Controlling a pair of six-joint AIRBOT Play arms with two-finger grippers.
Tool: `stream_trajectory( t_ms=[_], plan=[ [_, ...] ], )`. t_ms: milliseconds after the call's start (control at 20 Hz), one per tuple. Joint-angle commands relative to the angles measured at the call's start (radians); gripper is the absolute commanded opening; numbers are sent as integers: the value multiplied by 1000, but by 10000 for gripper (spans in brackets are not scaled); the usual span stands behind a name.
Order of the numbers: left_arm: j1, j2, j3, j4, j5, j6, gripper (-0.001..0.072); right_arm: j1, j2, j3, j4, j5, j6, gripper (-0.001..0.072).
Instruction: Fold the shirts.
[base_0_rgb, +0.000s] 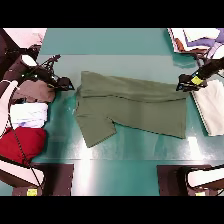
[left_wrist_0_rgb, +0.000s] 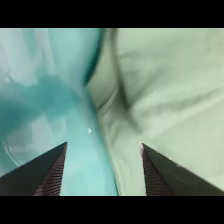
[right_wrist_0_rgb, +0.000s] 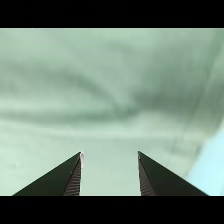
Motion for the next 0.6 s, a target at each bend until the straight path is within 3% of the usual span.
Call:
stream_trajectory(
  t_ms=[0, 300, 550],
  plan=[
    [48, 51, -61, 1, -135, -31, 544, -28, 107, -74, 7, 57, -26, 402],
    [57, 360, -549, -64, -8, -30, 545, -170, 335, -383, 315, 24, -106, 402],
    [-55, 498, -839, -114, 129, -30, 545, -203, 423, -526, 341, -51, -123, 401]
  ],
)
